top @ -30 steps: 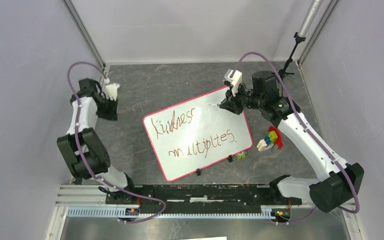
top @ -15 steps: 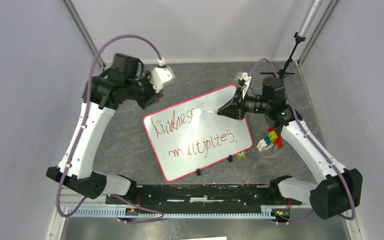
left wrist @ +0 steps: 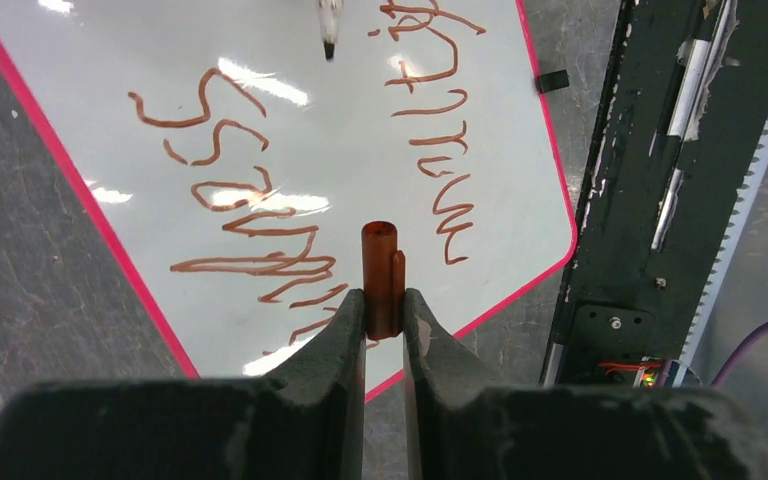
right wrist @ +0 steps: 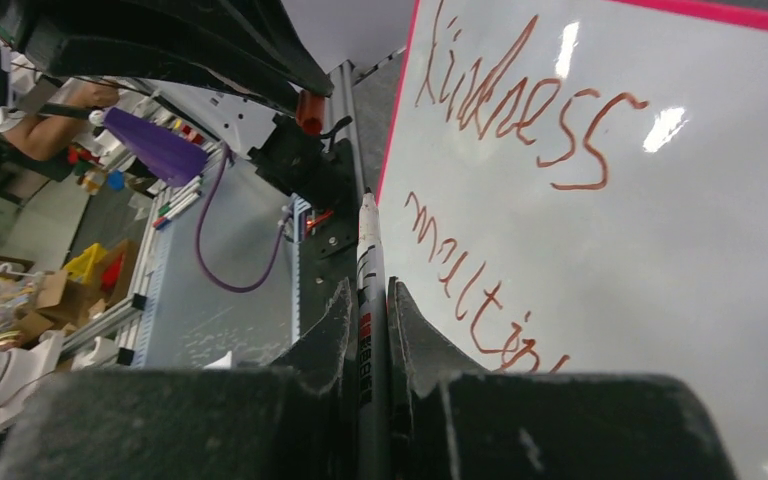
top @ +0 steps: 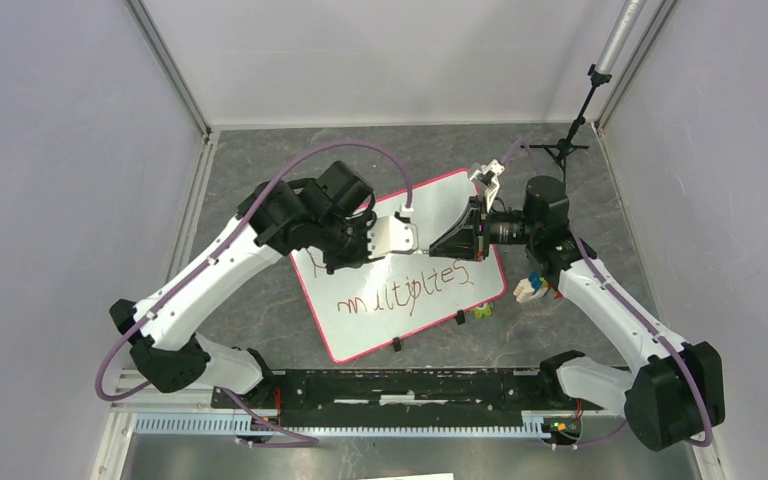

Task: Write a sentence on the whiteboard
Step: Close the pen cap.

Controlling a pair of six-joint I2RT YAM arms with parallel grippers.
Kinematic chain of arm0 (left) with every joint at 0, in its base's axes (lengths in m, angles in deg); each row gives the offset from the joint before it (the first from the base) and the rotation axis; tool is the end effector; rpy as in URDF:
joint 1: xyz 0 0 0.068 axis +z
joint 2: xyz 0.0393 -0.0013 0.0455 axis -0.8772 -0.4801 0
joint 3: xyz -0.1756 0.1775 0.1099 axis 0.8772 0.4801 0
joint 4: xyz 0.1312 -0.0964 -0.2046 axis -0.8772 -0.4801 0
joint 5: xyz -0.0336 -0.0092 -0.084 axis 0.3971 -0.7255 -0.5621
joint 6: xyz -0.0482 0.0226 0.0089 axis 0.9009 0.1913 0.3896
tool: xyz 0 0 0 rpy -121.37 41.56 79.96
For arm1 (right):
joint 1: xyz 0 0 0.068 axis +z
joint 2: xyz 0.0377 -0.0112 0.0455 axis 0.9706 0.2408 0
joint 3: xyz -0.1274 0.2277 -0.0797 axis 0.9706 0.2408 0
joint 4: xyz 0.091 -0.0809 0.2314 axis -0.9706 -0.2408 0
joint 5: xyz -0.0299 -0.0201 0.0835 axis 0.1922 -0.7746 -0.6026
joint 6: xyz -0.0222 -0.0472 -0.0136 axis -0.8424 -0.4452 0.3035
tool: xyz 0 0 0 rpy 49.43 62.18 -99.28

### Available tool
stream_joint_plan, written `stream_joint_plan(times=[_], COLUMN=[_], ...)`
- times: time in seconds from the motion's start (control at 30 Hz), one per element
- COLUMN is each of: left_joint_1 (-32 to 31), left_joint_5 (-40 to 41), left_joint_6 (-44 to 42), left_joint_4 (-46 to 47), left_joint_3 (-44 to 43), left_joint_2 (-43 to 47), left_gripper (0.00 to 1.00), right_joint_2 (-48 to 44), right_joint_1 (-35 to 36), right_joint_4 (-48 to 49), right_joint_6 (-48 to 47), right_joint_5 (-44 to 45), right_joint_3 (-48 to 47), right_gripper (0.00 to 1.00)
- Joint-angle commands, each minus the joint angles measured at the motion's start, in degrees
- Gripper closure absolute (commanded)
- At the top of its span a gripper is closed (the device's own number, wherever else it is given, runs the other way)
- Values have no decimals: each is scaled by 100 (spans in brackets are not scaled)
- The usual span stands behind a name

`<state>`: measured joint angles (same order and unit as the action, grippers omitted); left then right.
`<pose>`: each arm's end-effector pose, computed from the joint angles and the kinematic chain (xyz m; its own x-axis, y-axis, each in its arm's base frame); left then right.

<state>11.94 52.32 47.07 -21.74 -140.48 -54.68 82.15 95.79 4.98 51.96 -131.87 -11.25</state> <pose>0.1518 -0.1861 0.4104 0.0253 0.8738 -0.4857 0.9808 0.0722 0.1811 0.2202 0.1130 0.3127 -0.5751 -0.0255 -0.8177 -0.8125 0.1338 0.5673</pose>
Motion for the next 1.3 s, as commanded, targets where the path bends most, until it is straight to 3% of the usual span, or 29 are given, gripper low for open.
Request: stream_joint_plan(times=[0.0,0.87,1.27], left_joint_1=[-255,-677,-741], left_joint_5=[268,-85,167], left_joint_6=[295,509,452], left_joint_4=[284,323,309], left_joint_3=[-95,-465,-300], left_joint_2=[-181,-487,-489], left_gripper=[98,98,98], right_joint_2=[-95,154,152], right_joint_1=[140,475,506], right_joint_4=[939,639,360], right_joint_6=[860,517,264], right_joint_5=[-370,-305,-342], right_joint_3=[153,-20,-98], right_gripper=[100,100,100])
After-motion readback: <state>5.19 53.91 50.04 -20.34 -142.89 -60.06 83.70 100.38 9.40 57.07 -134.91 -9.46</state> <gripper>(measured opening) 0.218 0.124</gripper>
